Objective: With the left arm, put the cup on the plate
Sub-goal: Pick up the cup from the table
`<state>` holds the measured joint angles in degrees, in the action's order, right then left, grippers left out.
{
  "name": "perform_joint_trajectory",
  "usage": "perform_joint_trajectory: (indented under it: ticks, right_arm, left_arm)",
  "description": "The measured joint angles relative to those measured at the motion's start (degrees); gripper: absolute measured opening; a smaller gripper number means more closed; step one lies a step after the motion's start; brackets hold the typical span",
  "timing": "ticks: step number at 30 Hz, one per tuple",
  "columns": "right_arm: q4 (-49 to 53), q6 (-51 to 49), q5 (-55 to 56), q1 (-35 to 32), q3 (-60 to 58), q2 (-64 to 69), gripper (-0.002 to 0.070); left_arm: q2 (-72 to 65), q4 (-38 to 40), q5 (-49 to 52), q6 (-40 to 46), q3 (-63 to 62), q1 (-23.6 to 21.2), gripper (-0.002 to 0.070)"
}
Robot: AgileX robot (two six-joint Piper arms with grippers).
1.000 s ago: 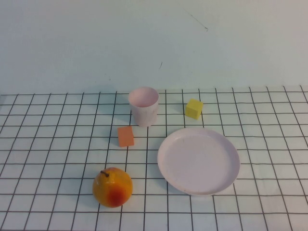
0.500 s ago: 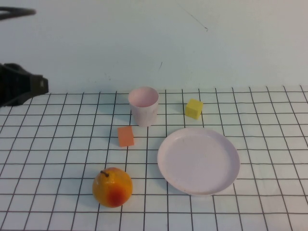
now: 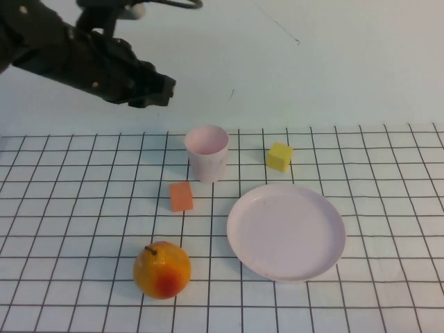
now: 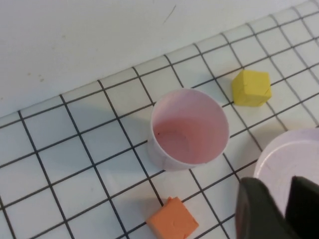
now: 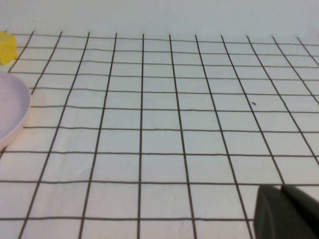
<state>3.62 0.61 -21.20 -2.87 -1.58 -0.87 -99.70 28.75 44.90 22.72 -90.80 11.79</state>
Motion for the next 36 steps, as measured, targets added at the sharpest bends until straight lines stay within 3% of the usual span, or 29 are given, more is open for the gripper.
perform_joint_trajectory:
  ticks: [4,6,9,18,25,28,33,36]
  right_arm:
    - [0.0,0.0,0.0,0.0,0.0,0.0,-0.0002]
    - [0.0,0.0,0.0,0.0,0.0,0.0,-0.0002]
    - [0.0,0.0,0.0,0.0,0.0,0.0,-0.0002]
    - [0.0,0.0,0.0,0.0,0.0,0.0,-0.0002]
    - [0.0,0.0,0.0,0.0,0.0,0.0,-0.0002]
    - [0.0,0.0,0.0,0.0,0.0,0.0,-0.0002]
    - [0.0,0.0,0.0,0.0,0.0,0.0,-0.0002]
    - [0.0,0.0,0.0,0.0,0.0,0.0,-0.0002]
  left_arm:
    - [-7.69,-2.58,2.56,-0.45,-6.87,2.18,0.0403]
    - [-10.8,-2.98,3.45,-1.52,-9.86,2.98,0.0516]
    - [-15.39,-3.84,4.11,-3.46,-14.27,3.55,0.057]
    - [-27.92,-12.42,5.48,-10.85,-25.73,4.03,0.0519]
    - [-34.11,-13.6,8.06,-11.81,-30.01,4.03,0.0485]
    - [-35.28,-13.6,9.6,-11.81,-30.3,4.03,0.0398]
    - [-35.82,-13.6,11.43,-11.81,-30.55,4.03,0.009]
    - [-35.82,-13.6,12.64,-11.59,-31.02,4.03,0.0027]
